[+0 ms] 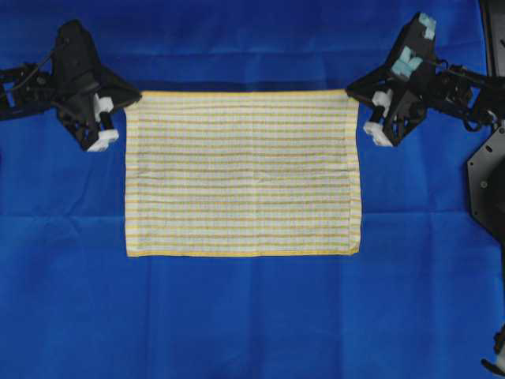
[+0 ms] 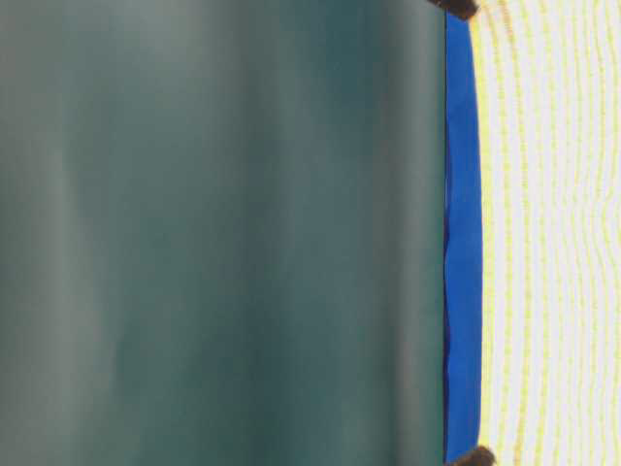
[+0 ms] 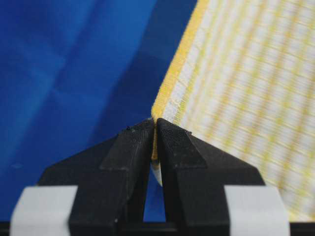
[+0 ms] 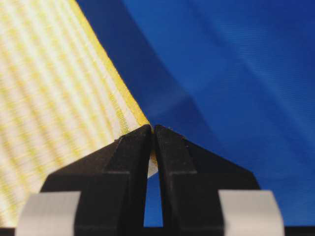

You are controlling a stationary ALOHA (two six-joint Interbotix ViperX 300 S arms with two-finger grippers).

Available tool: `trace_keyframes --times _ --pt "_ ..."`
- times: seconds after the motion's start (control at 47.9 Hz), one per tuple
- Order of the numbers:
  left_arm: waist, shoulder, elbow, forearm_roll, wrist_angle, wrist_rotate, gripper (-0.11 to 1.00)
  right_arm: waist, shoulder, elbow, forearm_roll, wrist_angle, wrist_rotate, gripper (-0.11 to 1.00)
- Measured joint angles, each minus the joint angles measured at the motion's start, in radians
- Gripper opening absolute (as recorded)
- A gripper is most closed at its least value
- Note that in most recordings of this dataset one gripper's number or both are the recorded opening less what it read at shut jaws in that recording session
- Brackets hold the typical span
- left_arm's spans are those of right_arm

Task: Fold the yellow towel.
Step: 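Lift the far edge with both grippers and fold it toward the near edge, then lower the folded edge onto the near edge and open both grippers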

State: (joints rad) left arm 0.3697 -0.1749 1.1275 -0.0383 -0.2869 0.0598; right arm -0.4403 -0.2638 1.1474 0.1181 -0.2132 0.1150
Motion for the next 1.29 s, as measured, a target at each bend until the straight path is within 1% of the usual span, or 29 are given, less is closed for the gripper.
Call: trace_keyframes --times 0.209,0.271,0.397,0.439,0.543,0.626,0.71,0.835,0.961,1.128,1.295 --pt "-0.126 -0.08 0.054 -0.002 0.003 -0.06 0.03 0.12 -0.064 0.051 0.017 0.0 0.077 0.04" --pt "-0.167 -0.1 0.067 -0.002 0.003 -0.089 0.03 0.172 -0.092 0.067 0.029 0.002 0.097 0.04" --pt "-0.278 -0.137 0.083 -0.003 0.005 -0.149 0.03 0.265 -0.14 0.091 0.052 0.002 0.133 0.04" --pt "-0.308 -0.144 0.084 -0.003 0.005 -0.17 0.03 0.308 -0.156 0.098 0.061 0.002 0.146 0.04" --pt "-0.39 -0.149 0.083 -0.003 0.005 -0.218 0.03 0.4 -0.181 0.106 0.087 0.0 0.164 0.04" --pt "-0.453 -0.141 0.081 -0.003 0.006 -0.249 0.03 0.466 -0.183 0.106 0.107 0.0 0.166 0.04" --pt "-0.502 -0.129 0.075 -0.003 0.006 -0.27 0.03 0.526 -0.175 0.104 0.133 0.0 0.169 0.04" --pt "-0.574 -0.1 0.052 -0.003 0.006 -0.284 0.03 0.601 -0.143 0.098 0.176 -0.002 0.17 0.04" --pt "-0.611 -0.074 0.032 -0.003 0.011 -0.284 0.03 0.644 -0.097 0.075 0.189 0.0 0.17 0.04" --pt "-0.614 -0.038 0.006 -0.003 0.052 -0.284 0.03 0.657 -0.049 0.048 0.19 0.002 0.164 0.04" --pt "-0.615 -0.017 -0.011 -0.005 0.071 -0.284 0.03 0.676 -0.046 0.041 0.19 0.009 0.164 0.04"
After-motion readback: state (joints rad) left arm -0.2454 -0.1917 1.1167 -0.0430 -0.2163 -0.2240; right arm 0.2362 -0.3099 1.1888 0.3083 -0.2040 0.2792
